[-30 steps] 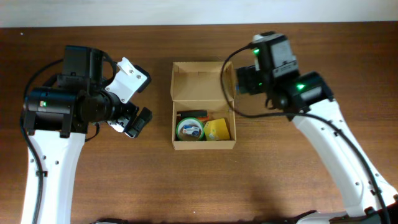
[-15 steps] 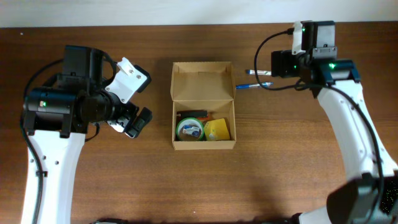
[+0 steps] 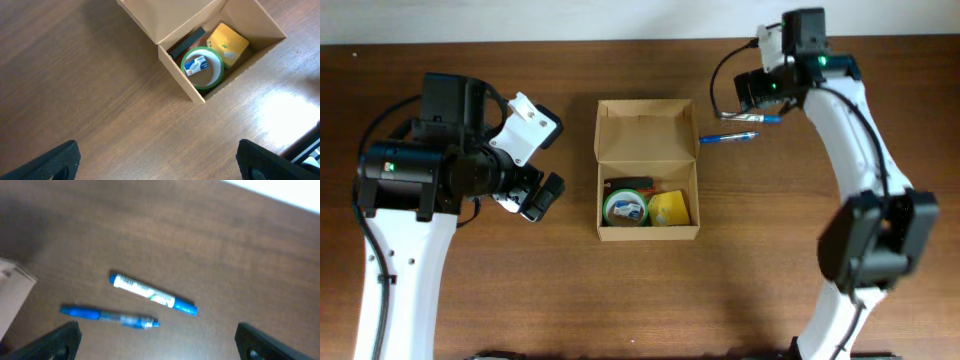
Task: Pack container
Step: 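Move the right gripper right over the blue whiteboard marker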
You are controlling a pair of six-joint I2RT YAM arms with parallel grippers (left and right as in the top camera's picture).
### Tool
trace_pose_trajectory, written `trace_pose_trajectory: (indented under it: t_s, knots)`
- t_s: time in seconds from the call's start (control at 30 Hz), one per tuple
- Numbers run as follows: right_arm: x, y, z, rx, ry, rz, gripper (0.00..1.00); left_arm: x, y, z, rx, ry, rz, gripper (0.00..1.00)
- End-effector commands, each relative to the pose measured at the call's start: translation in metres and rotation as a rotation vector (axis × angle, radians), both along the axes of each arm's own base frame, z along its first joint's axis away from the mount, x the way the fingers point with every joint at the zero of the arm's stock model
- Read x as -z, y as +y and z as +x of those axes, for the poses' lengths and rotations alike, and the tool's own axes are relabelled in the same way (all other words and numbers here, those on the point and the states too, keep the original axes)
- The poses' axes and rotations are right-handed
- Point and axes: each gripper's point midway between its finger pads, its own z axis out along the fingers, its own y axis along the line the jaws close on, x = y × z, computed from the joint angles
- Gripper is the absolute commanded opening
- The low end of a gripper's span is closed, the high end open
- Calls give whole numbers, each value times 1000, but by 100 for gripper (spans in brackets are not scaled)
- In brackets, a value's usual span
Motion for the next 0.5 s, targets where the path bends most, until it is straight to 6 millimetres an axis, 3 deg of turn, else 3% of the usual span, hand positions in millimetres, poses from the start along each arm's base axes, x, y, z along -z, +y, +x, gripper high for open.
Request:
trace_pose_trajectory:
  t_s: [0.0, 0.13, 0.47]
  knots:
    - [7, -6, 22, -52, 9, -23, 99, -6, 0, 1, 11, -22, 0, 100]
    - [26, -10, 32, -127, 47, -57, 100, -6, 0, 1, 11, -22, 0, 100]
    - [61, -1, 28, -268, 111, -59, 100, -6, 0, 1, 11, -22, 0, 100]
